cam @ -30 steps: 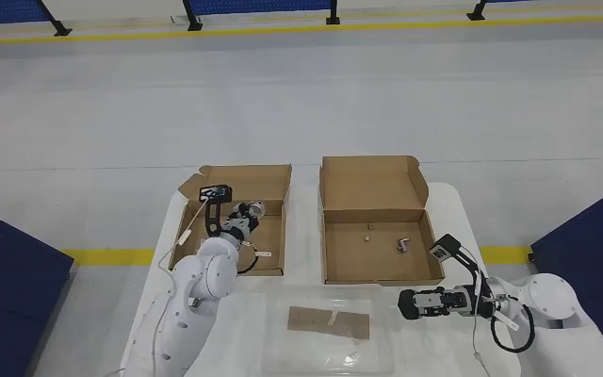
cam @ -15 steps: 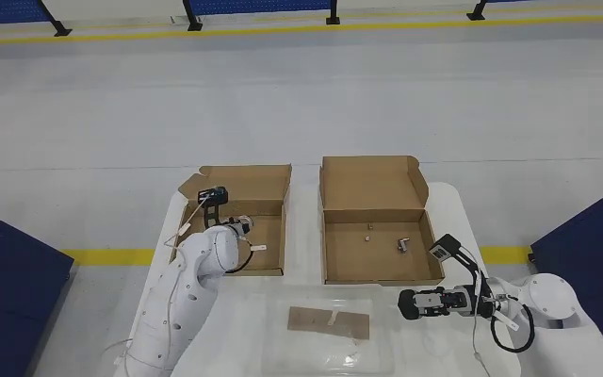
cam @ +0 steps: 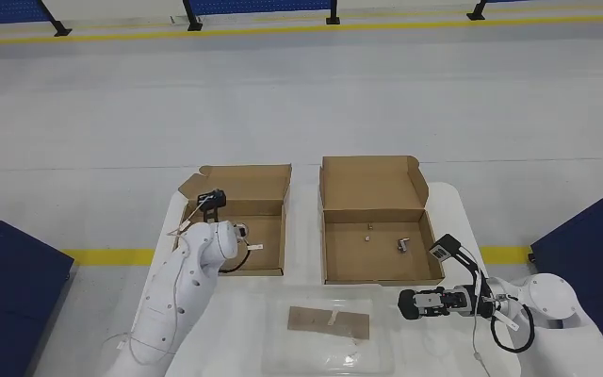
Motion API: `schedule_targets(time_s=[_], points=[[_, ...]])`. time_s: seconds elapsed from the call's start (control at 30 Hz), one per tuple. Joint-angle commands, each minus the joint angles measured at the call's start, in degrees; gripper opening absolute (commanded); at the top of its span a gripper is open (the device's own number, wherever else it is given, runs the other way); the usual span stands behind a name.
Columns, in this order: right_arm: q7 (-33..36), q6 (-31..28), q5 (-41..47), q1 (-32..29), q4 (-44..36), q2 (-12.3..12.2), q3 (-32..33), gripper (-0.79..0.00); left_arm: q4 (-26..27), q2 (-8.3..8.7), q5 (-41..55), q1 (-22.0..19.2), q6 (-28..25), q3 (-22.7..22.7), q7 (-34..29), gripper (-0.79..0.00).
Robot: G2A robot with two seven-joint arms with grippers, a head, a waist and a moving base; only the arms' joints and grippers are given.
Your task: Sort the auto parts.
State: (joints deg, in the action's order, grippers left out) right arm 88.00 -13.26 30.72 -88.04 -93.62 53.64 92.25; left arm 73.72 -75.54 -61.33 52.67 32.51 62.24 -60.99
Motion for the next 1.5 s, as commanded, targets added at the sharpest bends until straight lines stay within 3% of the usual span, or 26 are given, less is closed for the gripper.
schedule_targets(time_s=[0.0,0.23,0.4,0.77,1.13,1.47], points=[[0.0,0.0,0.0,0.0,0.0,0.0,0.0,0.0,-3.12,-0.36,0.73,-2.15,0.1,-0.75,-3.38,-0.785],[0.0,0.0,0.0,0.0,0.0,0.0,0.0,0.0,-11.92,-1.88,3.2,-8.01,1.37,-2.76,-6.11,-0.785],[0.0,0.0,0.0,0.0,0.0,0.0,0.0,0.0,-17.24,-2.83,6.04,-10.98,-0.77,-3.51,-5.41,-0.785],[0.0,0.0,0.0,0.0,0.0,0.0,0.0,0.0,-18.7,-2.97,6.68,-10.89,-0.51,-3.32,-4.99,-0.785],[0.0,0.0,0.0,0.0,0.0,0.0,0.0,0.0,-33.59,-6.29,13.06,-19.66,2.1,-6.33,-8.68,-0.785],[0.0,0.0,0.0,0.0,0.0,0.0,0.0,0.0,-33.94,-6.33,12.67,-19.03,3.0,-6.46,-7.78,-0.785]])
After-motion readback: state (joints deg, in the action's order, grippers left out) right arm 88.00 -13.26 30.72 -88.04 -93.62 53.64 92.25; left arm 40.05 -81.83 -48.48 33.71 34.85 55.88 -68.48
